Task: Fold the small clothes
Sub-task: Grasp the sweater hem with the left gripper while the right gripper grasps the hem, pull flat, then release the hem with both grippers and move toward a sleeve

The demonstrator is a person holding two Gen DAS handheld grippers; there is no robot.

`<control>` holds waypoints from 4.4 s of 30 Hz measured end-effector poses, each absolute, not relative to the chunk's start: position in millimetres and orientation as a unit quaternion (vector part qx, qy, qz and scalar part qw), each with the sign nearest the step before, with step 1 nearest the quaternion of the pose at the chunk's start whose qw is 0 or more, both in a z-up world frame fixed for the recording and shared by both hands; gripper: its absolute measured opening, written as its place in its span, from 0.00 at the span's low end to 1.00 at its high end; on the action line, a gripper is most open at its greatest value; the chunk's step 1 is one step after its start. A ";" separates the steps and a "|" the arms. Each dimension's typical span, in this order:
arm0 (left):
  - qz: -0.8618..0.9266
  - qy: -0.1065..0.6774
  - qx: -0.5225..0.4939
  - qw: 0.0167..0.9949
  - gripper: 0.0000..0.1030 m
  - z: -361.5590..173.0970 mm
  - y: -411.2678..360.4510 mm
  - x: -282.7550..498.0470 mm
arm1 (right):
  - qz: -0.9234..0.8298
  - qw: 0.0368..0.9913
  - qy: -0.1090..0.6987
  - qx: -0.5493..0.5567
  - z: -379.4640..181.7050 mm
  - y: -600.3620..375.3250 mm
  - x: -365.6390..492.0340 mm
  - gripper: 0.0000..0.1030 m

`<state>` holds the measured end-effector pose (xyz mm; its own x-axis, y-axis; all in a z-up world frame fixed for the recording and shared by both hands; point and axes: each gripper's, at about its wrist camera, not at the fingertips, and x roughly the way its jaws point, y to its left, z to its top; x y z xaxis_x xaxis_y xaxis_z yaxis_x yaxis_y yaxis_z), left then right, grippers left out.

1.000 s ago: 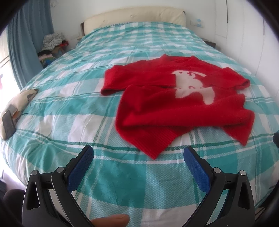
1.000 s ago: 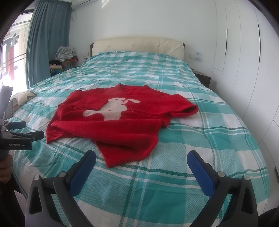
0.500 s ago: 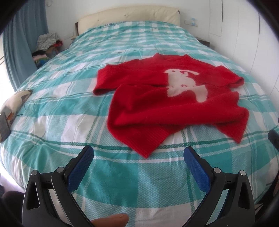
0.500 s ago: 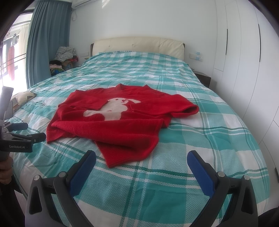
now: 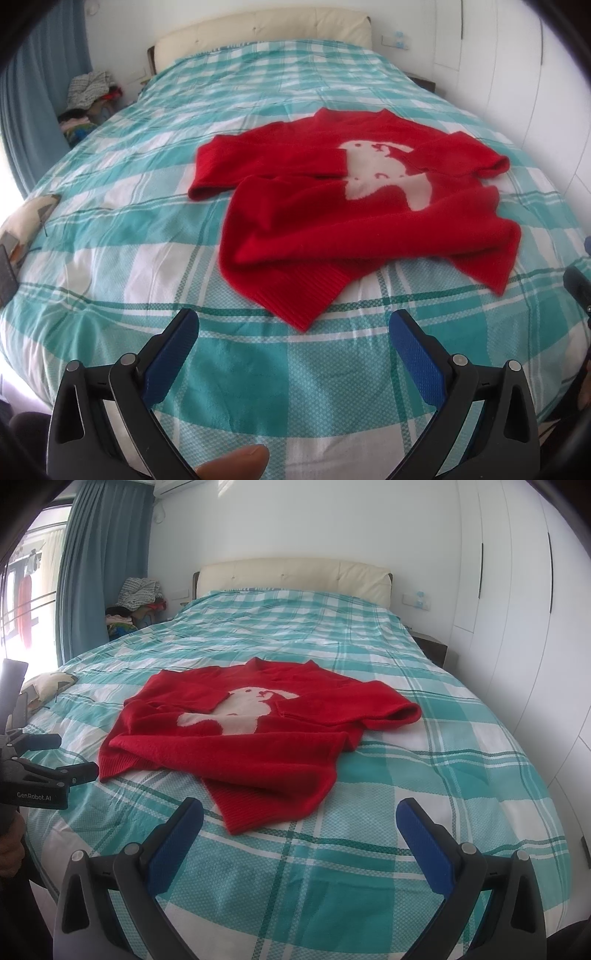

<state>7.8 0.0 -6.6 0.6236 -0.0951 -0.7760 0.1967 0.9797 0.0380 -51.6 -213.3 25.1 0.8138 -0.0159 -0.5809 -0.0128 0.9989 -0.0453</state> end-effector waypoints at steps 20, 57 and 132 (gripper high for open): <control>-0.106 0.507 -0.105 0.849 0.90 -51.9 26.2 54.5 | 0.082 0.897 0.398 0.175 -19.8 -226.8 -19.9 1.00; -0.150 0.570 -0.028 0.808 0.02 -36.8 61.4 17.1 | 0.033 0.820 0.557 0.131 -45.4 -268.3 -50.2 0.03; 0.004 0.408 -0.138 0.902 0.90 9.7 91.8 107.1 | -0.153 0.921 0.310 0.178 67.3 -491.1 105.2 0.07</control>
